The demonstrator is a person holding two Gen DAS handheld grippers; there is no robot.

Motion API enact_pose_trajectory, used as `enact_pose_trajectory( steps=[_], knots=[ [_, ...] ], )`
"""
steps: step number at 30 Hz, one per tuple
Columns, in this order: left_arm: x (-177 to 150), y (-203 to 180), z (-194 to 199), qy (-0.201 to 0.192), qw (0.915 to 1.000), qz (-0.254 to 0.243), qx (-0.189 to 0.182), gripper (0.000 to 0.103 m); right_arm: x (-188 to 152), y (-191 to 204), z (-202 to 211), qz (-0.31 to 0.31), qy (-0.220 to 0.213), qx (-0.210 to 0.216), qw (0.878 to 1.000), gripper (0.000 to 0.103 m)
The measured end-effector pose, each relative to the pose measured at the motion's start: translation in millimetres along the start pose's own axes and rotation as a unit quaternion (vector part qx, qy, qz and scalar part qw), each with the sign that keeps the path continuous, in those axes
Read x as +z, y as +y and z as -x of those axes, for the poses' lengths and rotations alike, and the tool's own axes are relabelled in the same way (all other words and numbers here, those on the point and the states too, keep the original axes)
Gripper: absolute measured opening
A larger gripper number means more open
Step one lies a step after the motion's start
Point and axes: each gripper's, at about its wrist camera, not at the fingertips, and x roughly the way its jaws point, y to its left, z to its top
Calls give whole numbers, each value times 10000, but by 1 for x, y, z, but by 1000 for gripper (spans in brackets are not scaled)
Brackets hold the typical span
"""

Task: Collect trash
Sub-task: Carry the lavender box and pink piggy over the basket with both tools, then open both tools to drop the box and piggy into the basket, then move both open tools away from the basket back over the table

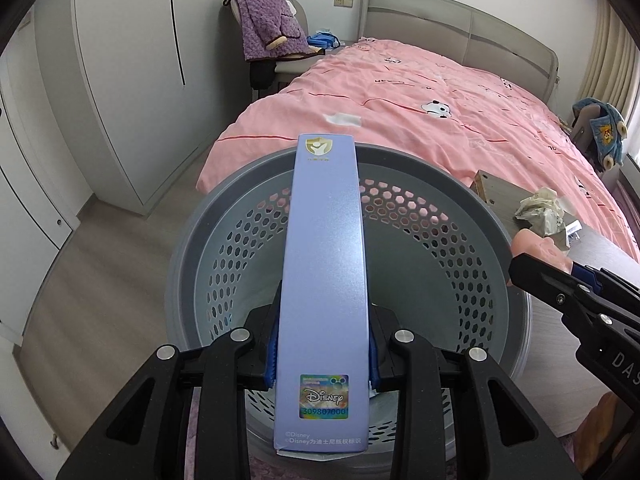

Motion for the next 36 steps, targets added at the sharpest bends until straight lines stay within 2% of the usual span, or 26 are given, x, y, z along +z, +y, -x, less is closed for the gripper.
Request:
enact_pose_trajectory(
  steps=[11,12,15,21,36],
  knots=[
    [0,3,0,-4,10000,43,12,31,2,4,-7,58,39,22,10000,38],
    [0,3,0,-17,10000,41,24,32,2,4,-7,58,20,15,10000,38],
    [0,4,4,-70,9999,60,61,46,2,3,-4,41,-25,12,10000,38],
    [0,9,6,-106,9998,128,142,55,2,2,0,26,-72,9,10000,44],
    [-2,10,20,-217,9995,156,190,62,-1,4,12,30,-174,-25,9998,50]
  ],
)
